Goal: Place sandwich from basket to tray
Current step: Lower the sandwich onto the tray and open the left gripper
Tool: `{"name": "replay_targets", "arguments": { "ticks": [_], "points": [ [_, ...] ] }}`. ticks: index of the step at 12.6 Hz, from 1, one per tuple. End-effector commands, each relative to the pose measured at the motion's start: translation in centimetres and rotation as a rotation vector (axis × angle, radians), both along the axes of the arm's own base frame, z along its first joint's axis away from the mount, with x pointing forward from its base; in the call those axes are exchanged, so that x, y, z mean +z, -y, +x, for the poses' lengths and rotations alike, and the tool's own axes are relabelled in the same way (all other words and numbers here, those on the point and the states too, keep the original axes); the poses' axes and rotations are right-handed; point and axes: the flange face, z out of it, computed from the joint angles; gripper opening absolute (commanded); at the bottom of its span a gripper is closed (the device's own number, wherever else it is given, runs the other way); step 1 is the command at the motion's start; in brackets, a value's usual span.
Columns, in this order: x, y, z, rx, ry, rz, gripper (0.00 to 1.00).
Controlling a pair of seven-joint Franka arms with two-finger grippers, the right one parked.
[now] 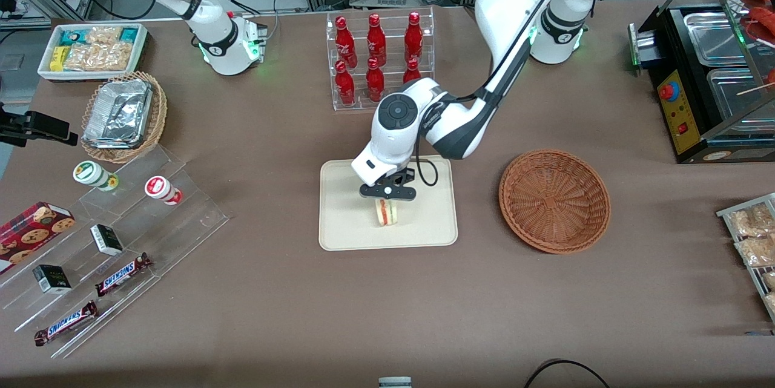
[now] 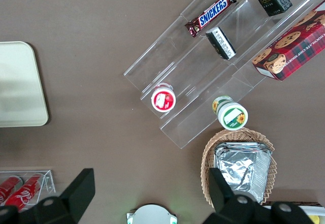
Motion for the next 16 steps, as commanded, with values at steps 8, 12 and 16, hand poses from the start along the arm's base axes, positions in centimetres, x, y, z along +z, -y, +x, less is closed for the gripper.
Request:
{"name": "replay_targets", "arguments": {
  "ticks": [8, 12, 16],
  "points": [
    [-3.1, 1.3, -0.6, -0.051, 0.013, 0.038, 0.99],
    [3.6, 0.8, -0.1, -0.026, 0.042, 0.009, 1.00],
    [15.8, -4.1, 1.1, 0.139, -0.008, -0.015, 1.00]
  ]
}}
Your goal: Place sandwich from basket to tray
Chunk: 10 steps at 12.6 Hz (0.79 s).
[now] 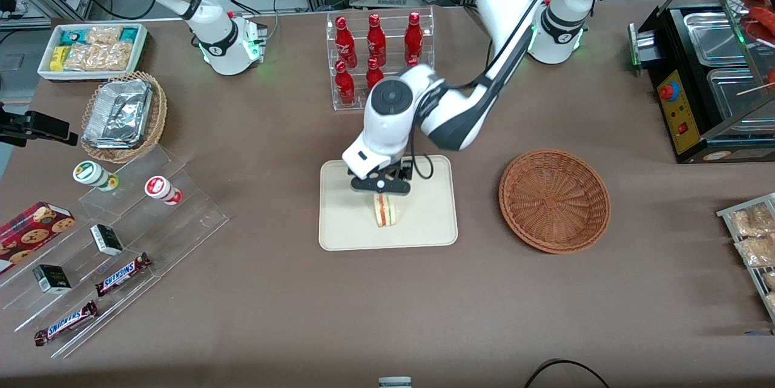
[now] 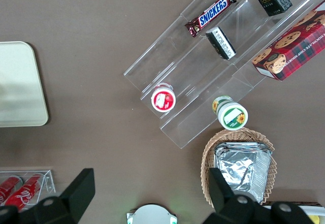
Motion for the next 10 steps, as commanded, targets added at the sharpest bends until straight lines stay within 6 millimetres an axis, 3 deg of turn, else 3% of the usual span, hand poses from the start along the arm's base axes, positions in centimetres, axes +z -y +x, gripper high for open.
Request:
{"name": "replay_targets", "arguments": {
  "ticks": [1, 3, 5, 7, 9, 10],
  "points": [
    [8.5, -6.1, 1.0, 0.119, -0.031, 0.021, 1.00],
    [13.8, -11.1, 1.2, 0.165, -0.057, 0.076, 1.00],
    [18.4, -17.9, 2.5, 0.218, -0.056, 0.099, 1.00],
    [21.7, -24.4, 2.7, 0.165, -0.061, 0.122, 1.00],
    [24.1, -28.8, 2.3, 0.119, -0.071, 0.139, 1.00],
    [25.1, -32.2, 2.5, 0.100, -0.077, 0.146, 1.00]
  ]
}}
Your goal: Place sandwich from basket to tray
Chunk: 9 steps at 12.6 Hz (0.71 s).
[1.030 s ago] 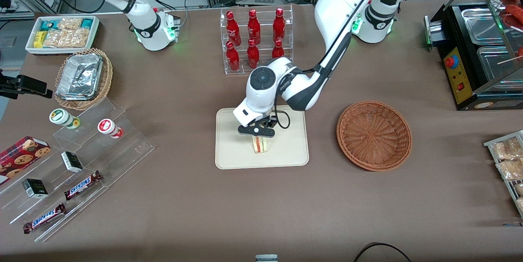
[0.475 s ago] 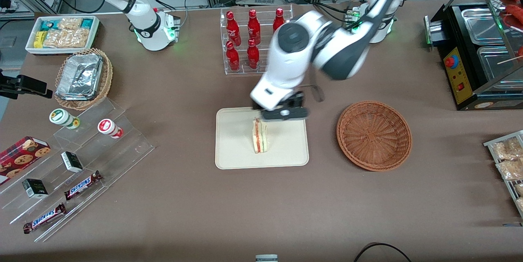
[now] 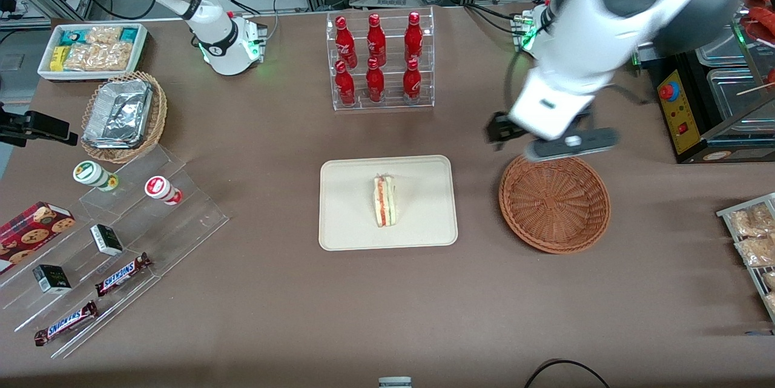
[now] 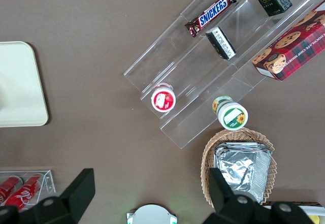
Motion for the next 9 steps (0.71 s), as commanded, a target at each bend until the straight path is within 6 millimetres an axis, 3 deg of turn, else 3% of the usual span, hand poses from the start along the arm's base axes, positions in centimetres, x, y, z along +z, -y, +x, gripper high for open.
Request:
{"name": "replay_targets", "arguments": {
  "ticks": [1, 3, 7, 9],
  "points": [
    [2.2, -6.1, -1.3, -0.080, -0.024, 0.012, 1.00],
    [3.9, -10.8, -2.0, -0.139, -0.043, 0.011, 1.00],
    [5.2, -18.4, -2.3, -0.232, -0.054, 0.004, 1.00],
    [5.1, -19.7, -1.8, -0.244, -0.048, 0.003, 1.00]
  ]
}}
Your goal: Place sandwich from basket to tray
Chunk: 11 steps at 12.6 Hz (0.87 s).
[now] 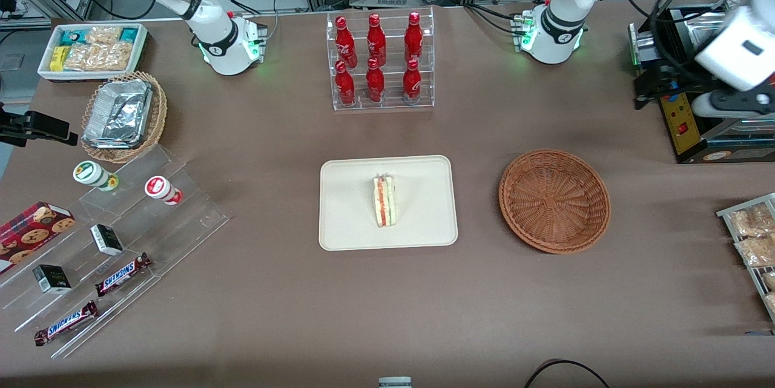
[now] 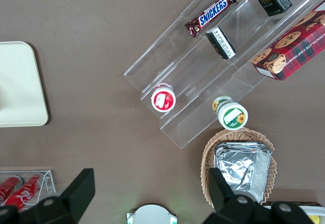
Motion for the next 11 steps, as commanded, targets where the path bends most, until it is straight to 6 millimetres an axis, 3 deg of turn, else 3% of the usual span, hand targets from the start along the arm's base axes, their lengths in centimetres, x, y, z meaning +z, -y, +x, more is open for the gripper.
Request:
{"name": "replay_targets", "arguments": {
  "ticks": [1, 2, 8, 11],
  "points": [
    [-0.4, -1.9, 0.1, -0.008, -0.002, -0.013, 1.00],
    [-0.5, -1.0, 0.5, -0.028, -0.002, -0.005, 1.00],
    [0.1, -0.9, 1.6, -0.015, 0.049, 0.002, 1.00],
    [0.2, -2.0, 1.5, -0.014, 0.051, 0.017, 1.00]
  ]
}}
